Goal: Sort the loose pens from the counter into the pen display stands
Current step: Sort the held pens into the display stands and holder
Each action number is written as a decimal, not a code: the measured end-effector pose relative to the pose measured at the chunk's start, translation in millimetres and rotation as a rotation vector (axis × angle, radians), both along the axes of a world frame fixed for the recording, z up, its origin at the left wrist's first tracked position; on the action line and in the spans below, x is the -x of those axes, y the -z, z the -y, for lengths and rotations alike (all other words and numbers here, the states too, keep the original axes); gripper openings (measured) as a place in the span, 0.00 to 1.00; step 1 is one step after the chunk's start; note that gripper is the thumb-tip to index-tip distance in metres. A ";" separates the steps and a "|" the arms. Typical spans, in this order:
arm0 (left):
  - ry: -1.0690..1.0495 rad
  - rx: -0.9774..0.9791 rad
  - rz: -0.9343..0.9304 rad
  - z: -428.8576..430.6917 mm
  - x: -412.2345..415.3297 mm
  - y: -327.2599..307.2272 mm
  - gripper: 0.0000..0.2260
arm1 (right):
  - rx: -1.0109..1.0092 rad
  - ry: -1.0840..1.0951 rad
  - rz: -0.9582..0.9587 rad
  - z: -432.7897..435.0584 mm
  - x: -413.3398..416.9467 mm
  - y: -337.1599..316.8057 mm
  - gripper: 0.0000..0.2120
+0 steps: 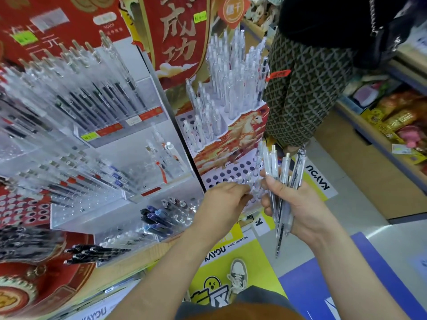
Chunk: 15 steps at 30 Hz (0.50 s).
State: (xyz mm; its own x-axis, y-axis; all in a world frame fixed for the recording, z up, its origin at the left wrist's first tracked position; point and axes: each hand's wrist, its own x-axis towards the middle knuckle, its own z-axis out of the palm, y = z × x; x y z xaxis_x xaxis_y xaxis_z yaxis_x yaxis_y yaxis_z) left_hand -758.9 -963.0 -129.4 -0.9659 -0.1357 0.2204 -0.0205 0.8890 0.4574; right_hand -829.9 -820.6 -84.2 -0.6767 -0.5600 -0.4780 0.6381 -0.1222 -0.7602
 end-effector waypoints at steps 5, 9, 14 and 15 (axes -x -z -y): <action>0.038 0.010 0.082 0.2 3.0 -4.9 0.04 | -0.019 -0.043 -0.015 0.2 -2.1 0.8 0.13; 0.009 -0.162 0.270 2.5 4.7 -21.6 0.06 | 0.007 -0.033 0.048 4.1 -5.0 1.8 0.12; -0.310 -1.013 0.119 12.4 -2.9 -58.0 0.10 | 0.053 -0.075 0.096 8.5 -8.4 2.8 0.09; -0.305 -1.192 0.082 15.1 -3.3 -66.1 0.09 | 0.059 -0.088 0.102 9.6 -8.8 2.5 0.08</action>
State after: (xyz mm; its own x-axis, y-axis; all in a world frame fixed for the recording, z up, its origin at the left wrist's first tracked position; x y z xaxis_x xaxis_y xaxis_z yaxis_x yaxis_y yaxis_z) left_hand -755.6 -978.1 -63.3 -0.8646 -0.4325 -0.2556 -0.2211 -0.1292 0.9667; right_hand -821.2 -830.2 -86.7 -0.5738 -0.6437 -0.5064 0.7216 -0.1050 -0.6843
